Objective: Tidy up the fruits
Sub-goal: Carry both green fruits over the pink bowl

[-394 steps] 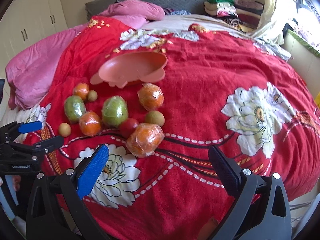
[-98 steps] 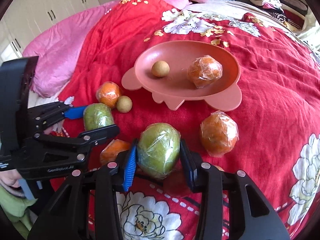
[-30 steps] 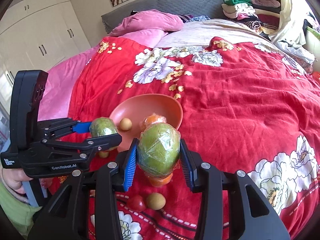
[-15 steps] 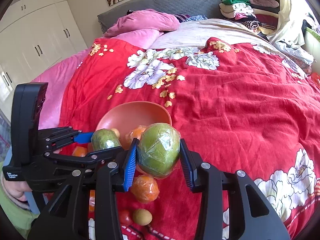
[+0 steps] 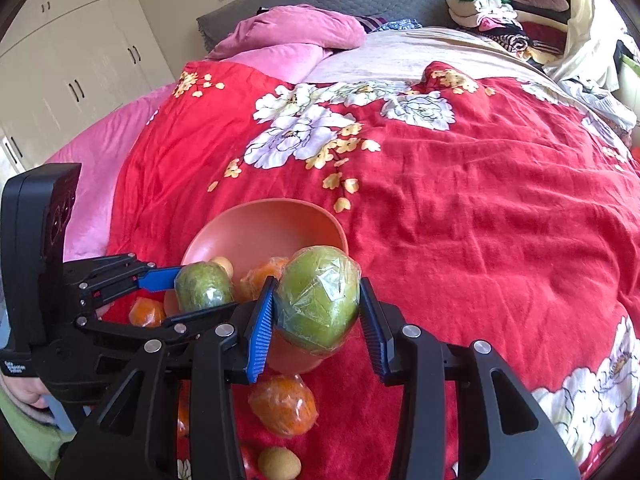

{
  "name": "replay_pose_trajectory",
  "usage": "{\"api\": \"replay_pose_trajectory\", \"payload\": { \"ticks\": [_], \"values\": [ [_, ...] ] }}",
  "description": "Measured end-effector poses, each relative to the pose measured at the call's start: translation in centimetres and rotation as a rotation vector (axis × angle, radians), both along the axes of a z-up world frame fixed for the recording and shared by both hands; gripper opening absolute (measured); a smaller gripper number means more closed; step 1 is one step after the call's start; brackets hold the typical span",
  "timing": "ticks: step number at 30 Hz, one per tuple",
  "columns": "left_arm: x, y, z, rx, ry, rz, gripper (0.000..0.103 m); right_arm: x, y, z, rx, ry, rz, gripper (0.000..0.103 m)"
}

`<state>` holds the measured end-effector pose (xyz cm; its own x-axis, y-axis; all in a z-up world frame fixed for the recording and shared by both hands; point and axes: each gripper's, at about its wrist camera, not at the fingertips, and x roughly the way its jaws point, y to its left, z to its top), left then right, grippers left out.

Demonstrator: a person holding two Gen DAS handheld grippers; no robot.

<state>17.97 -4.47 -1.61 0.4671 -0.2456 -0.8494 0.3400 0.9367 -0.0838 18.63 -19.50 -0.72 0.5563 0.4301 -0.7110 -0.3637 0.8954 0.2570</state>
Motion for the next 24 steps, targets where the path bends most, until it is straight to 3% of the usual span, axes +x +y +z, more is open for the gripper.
{"api": "replay_pose_trajectory", "payload": {
  "ticks": [18,24],
  "values": [
    [0.4,0.8,-0.8,0.003,0.011,0.012,0.046,3.9,3.3,-0.9,-0.052,-0.011,0.062,0.039],
    [0.3,0.8,-0.8,0.004,0.013,0.012,0.046,4.6,4.0,-0.8,-0.015,0.002,0.077,0.039]
  ]
}}
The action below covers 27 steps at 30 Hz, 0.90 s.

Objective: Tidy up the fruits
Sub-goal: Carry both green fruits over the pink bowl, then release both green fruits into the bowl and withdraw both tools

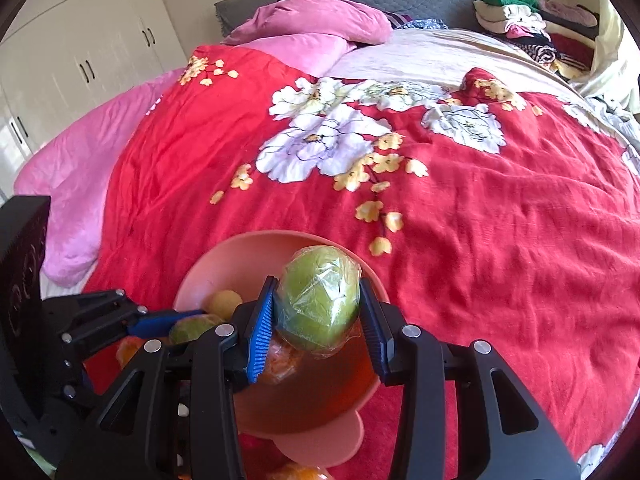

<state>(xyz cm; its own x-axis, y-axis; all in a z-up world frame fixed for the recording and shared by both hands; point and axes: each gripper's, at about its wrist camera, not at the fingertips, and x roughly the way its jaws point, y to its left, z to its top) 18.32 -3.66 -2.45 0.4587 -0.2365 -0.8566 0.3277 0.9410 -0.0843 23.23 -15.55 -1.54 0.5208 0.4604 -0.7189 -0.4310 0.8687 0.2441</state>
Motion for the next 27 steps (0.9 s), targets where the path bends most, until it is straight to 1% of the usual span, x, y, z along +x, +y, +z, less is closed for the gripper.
{"api": "replay_pose_trajectory", "payload": {
  "ticks": [9,19,27],
  "values": [
    [0.1,0.0,0.0,-0.002,0.002,0.002,0.046,0.4,0.0,-0.8,-0.011,0.022,-0.012,0.039],
    [0.1,0.0,-0.1,-0.004,0.001,0.004,0.046,0.2,-0.3,-0.9,-0.001,0.017,-0.022,0.041],
    [0.2,0.0,-0.1,-0.001,0.001,0.006,0.046,-0.1,-1.2,0.1,0.019,0.006,-0.030,0.041]
  ]
}}
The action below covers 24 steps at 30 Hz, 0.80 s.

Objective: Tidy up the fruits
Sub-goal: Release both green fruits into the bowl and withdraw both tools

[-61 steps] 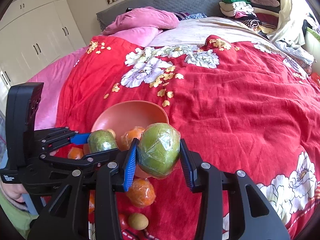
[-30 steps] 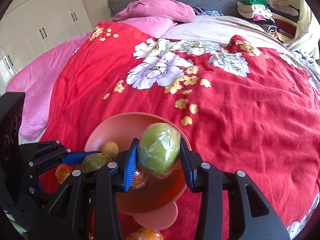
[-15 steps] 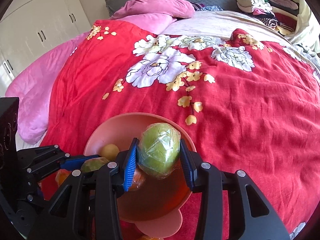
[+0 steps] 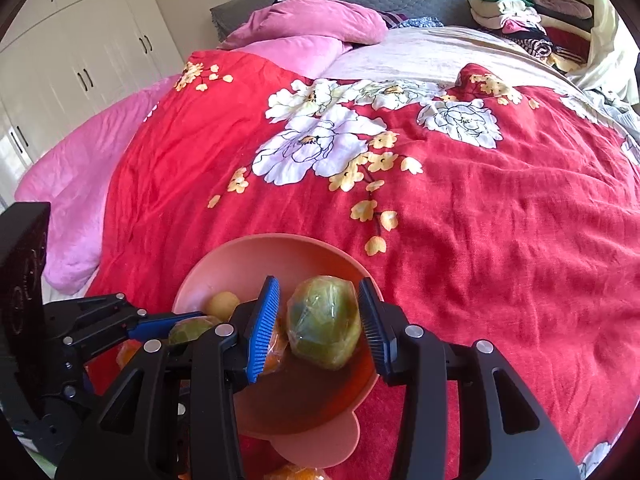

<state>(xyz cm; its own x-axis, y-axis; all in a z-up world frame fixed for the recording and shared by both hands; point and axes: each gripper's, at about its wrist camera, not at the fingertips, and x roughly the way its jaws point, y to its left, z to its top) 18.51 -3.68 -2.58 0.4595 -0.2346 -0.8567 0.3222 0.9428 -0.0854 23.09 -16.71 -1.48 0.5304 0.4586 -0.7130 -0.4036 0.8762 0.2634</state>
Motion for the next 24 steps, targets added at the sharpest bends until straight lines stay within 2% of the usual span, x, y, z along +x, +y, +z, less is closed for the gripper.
{"api": "replay_pose_trajectory", "payload": {
  "ticks": [24],
  "values": [
    [-0.7,0.3,1.0,-0.008,-0.015,0.022,0.047,-2.7,-2.9,1.9,0.027,-0.026,-0.060,0.061]
  ]
}}
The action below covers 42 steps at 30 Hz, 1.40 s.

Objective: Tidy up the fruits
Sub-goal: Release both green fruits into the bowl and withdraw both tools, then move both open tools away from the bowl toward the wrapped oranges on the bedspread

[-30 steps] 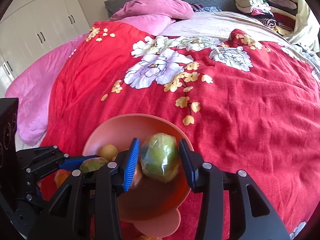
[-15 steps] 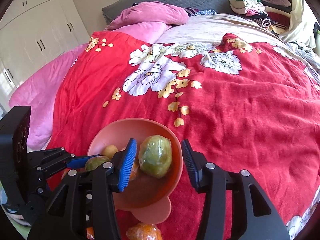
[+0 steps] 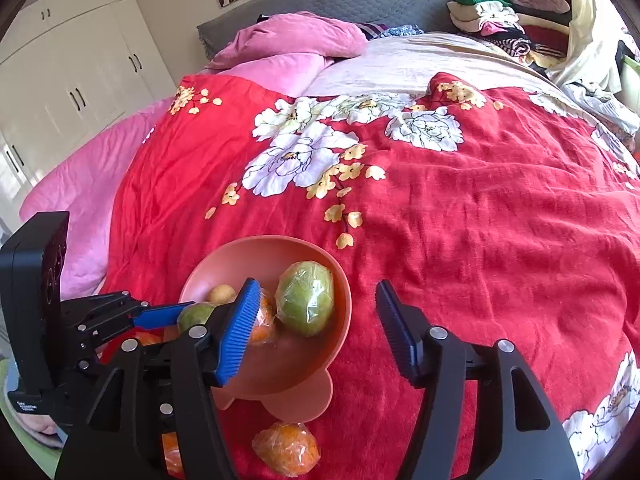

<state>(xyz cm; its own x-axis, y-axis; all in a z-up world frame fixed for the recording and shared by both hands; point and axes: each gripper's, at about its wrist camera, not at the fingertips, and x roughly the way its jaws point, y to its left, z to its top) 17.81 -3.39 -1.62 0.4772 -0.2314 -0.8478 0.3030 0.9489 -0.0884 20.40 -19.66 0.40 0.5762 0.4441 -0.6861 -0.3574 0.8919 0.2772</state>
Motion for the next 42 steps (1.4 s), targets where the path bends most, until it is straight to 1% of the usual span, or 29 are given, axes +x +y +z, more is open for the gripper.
{"api": "replay_pose_trajectory", "payload": {
  "ticks": [4,6,7,12,15,16,19,24,31,33,35,42],
  "values": [
    [-0.1,0.3,0.6,-0.007,-0.015,0.009,0.048,-0.5,0.0,0.5,0.001,-0.011,0.004,0.064],
    [-0.3,0.6,1.0,-0.009,-0.024,0.016,0.050,-0.8,0.0,0.8,0.004,-0.018,0.007,0.065],
    [-0.3,0.7,1.1,-0.010,-0.028,0.020,0.053,-1.0,0.0,0.9,0.005,-0.021,0.006,0.066],
    [-0.6,1.6,1.9,-0.021,-0.042,0.044,0.056,-1.6,-0.1,1.4,0.007,-0.031,0.001,0.069],
    [-0.9,2.1,2.4,-0.027,-0.054,0.056,0.061,-1.9,-0.1,1.6,0.005,-0.037,0.000,0.071],
    [-1.0,2.3,2.7,-0.029,-0.060,0.061,0.065,-2.1,-0.1,1.8,0.006,-0.040,-0.001,0.073],
    [-1.2,3.0,3.2,-0.042,-0.069,0.075,0.071,-2.4,-0.1,2.1,0.009,-0.049,-0.002,0.075],
    [-1.7,4.0,3.9,-0.045,-0.084,0.102,0.077,-3.1,-0.2,2.4,0.008,-0.056,-0.007,0.079],
    [-2.4,4.6,4.8,-0.052,-0.104,0.122,0.089,-3.9,-0.2,2.9,-0.002,-0.065,-0.006,0.084],
    [-2.6,4.8,5.0,-0.050,-0.110,0.125,0.090,-4.1,-0.1,3.0,-0.007,-0.067,-0.008,0.086],
    [-2.7,5.0,5.2,-0.058,-0.111,0.131,0.093,-4.4,-0.1,3.1,-0.010,-0.072,-0.007,0.088],
    [-3.4,5.7,5.7,-0.061,-0.125,0.149,0.093,-5.2,0.0,3.8,-0.018,-0.088,-0.011,0.093]
  ]
}}
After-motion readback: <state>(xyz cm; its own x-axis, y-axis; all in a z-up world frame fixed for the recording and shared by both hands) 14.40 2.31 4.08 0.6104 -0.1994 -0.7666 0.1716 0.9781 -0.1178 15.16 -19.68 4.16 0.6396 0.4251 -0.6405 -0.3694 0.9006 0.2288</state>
